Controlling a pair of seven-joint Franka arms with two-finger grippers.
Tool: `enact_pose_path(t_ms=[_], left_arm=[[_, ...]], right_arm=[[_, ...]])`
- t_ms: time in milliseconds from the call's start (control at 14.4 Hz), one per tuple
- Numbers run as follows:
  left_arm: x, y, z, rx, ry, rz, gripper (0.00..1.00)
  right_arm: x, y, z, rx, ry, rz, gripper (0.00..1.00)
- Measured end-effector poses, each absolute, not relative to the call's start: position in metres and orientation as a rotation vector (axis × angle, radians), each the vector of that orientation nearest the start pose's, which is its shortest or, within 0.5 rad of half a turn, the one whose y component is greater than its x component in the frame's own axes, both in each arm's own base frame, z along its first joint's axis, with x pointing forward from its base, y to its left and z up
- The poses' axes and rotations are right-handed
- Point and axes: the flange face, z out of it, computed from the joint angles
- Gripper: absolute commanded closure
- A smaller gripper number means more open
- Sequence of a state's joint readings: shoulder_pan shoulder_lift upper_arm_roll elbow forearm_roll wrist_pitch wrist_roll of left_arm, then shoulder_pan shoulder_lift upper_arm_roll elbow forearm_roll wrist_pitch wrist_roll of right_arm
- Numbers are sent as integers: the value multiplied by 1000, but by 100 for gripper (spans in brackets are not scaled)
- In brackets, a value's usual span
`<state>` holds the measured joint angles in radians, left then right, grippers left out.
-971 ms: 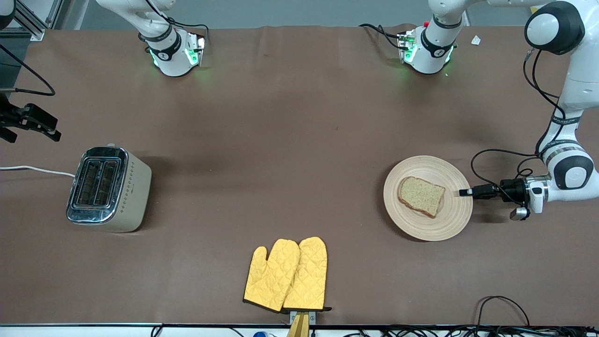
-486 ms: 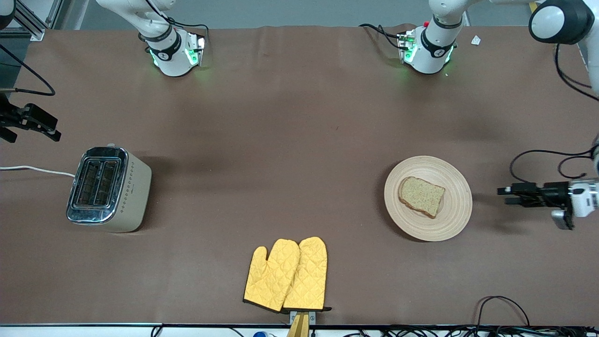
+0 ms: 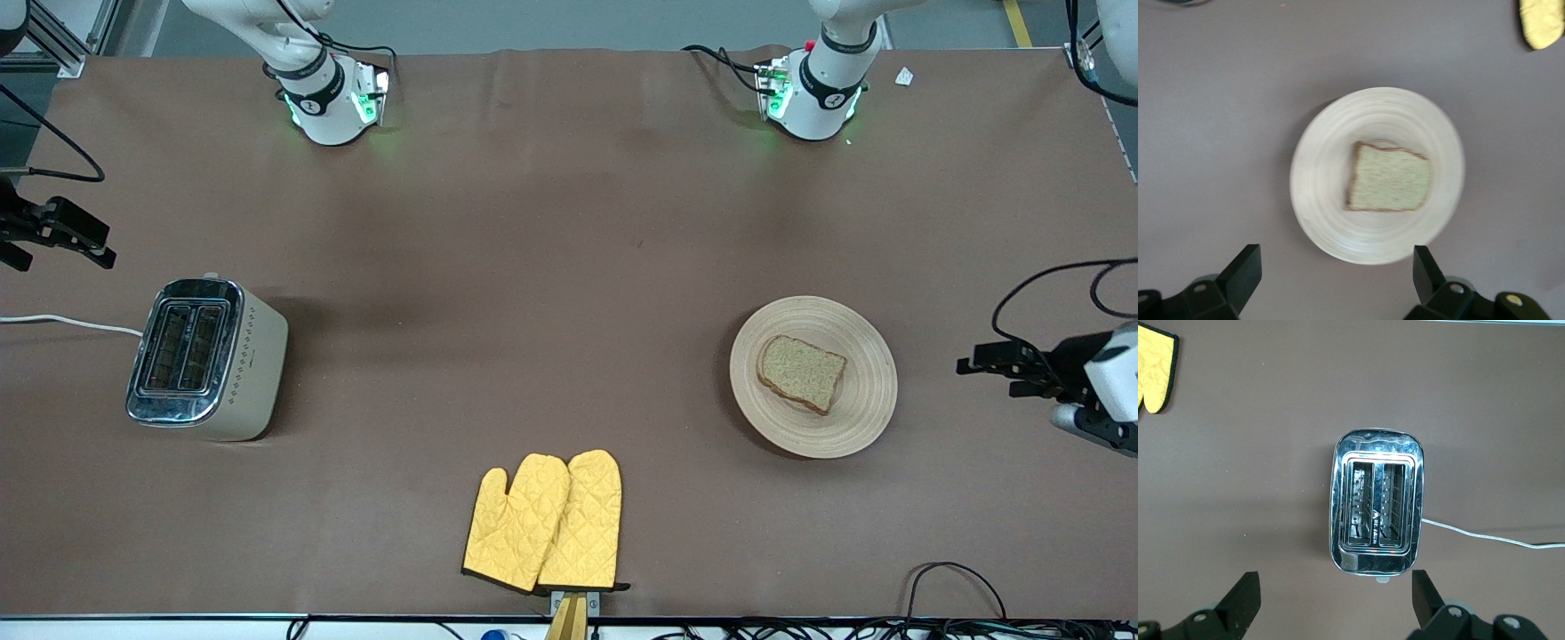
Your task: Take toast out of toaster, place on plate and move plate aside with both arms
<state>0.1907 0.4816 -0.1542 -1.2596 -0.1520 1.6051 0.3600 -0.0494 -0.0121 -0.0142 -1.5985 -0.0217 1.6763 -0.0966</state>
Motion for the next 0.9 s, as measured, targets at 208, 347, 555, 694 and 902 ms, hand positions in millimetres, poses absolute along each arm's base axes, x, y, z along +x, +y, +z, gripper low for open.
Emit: enact_pose_path(t_ms=[208, 347, 555, 694, 902], left_arm=[[654, -22, 542, -3266, 393, 163, 0], [628, -45, 583, -3213, 339, 139, 0], [597, -42, 619, -3162, 303, 84, 0], [588, -33, 629, -3149, 295, 61, 0], [584, -39, 634, -3148, 276, 49, 0]], right_arm=[[560, -38, 628, -3167, -54, -139, 0], [560, -38, 628, -3167, -54, -137, 0], [560, -39, 627, -3167, -55, -136, 0], [560, -39, 627, -3167, -58, -136, 0], [560, -40, 627, -3167, -61, -136, 0]])
